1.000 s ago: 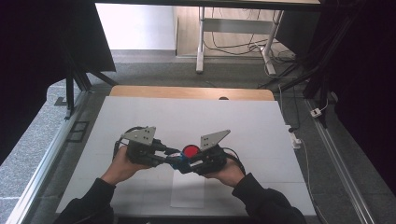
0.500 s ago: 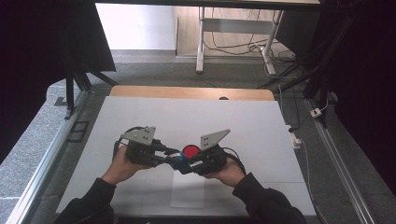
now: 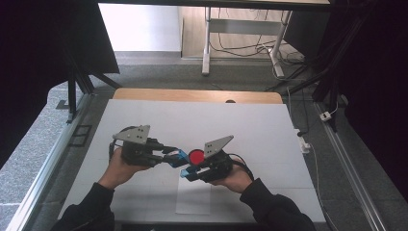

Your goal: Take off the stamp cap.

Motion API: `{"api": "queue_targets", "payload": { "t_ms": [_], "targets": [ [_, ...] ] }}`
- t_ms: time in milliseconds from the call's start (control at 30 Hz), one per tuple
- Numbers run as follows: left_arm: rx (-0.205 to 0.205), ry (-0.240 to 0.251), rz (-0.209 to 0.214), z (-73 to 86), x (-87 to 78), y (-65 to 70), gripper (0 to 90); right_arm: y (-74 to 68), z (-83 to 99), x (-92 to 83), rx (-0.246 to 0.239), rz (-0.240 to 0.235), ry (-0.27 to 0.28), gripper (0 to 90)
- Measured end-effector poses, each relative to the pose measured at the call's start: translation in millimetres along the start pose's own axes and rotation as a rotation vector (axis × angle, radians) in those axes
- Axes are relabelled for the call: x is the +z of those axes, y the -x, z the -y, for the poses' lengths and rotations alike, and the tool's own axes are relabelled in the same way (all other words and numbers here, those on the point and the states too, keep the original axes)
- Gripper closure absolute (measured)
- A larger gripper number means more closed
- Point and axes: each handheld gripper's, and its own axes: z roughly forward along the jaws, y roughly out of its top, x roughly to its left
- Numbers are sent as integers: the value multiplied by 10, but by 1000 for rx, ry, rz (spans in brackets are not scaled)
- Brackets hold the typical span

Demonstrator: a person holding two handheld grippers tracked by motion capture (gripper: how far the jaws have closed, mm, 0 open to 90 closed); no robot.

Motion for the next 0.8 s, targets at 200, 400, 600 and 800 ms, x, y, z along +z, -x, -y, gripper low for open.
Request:
{"api": "queue_targets", "payload": {
  "t_ms": [200, 400, 600, 800],
  "targets": [
    [-20, -16, -27, -5, 20, 12, 705, -29, 15, -46, -17, 39, 13, 692],
    [-47, -32, -58, 23, 34, 15, 704, -54, 21, -87, -22, 84, 16, 691],
    [-74, -52, -87, 29, 50, 46, 702, -75, 22, -137, -30, 135, 7, 691],
    [-88, -56, -110, 44, 54, 69, 701, -102, 40, -190, -2, 178, 6, 690]
  ]
}}
